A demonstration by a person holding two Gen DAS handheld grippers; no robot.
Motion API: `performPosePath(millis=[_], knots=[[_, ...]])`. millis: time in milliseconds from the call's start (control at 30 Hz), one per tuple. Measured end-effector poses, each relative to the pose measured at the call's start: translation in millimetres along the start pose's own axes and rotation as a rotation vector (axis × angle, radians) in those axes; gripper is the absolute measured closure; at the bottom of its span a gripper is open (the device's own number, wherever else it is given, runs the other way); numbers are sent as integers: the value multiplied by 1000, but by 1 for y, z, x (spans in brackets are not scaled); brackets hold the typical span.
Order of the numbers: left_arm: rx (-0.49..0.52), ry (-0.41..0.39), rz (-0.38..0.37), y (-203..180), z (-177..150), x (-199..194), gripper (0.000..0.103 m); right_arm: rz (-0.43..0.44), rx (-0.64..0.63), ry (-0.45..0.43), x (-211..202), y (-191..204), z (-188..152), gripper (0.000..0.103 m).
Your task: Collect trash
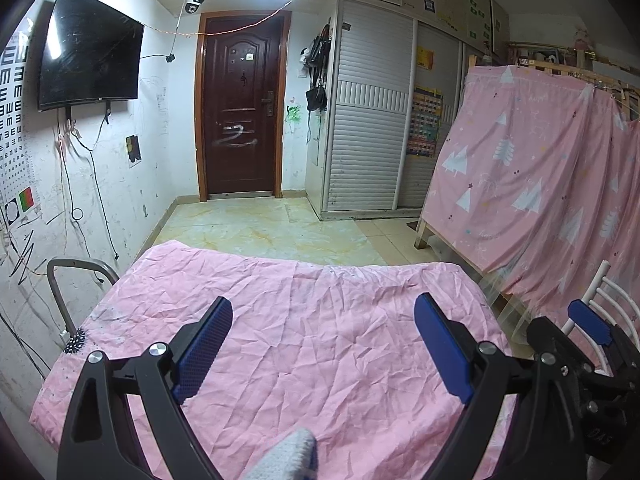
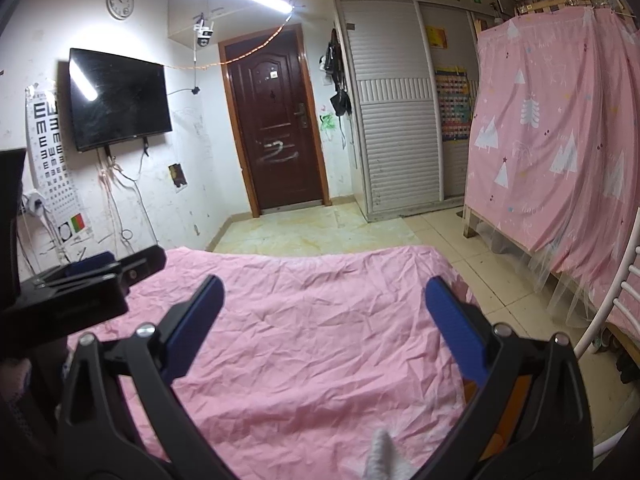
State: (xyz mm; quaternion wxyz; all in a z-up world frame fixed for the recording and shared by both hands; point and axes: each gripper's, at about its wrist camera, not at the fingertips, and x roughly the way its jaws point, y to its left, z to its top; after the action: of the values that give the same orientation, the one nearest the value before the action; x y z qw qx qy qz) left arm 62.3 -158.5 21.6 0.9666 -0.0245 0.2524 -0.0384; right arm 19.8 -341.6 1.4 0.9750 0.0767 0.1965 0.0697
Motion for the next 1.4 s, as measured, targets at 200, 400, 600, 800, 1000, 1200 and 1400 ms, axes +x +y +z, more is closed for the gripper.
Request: performPosePath(millis=[200, 400, 600, 800, 1000, 1200, 1400], knots=[[0, 1, -2, 0, 0, 0, 20, 1, -3, 3, 0, 2, 1, 6], [-1, -1, 1, 1, 1, 0, 20, 1, -4, 3, 0, 3, 1, 6], [-3, -2, 4, 2, 1, 1, 20, -1, -1, 2, 0, 3, 1, 6], [3, -7, 10, 2, 1, 1, 20, 1, -3, 3, 0, 2, 1, 6], [-6, -4, 10, 5, 2, 2, 20, 2, -4, 4, 1, 2, 1, 6], [-8, -15, 12, 7, 2, 1, 20, 2, -6, 5, 1, 2, 0, 6], [-9, -20, 6, 7, 2, 0, 20, 7, -4, 6, 2, 2, 0, 6]])
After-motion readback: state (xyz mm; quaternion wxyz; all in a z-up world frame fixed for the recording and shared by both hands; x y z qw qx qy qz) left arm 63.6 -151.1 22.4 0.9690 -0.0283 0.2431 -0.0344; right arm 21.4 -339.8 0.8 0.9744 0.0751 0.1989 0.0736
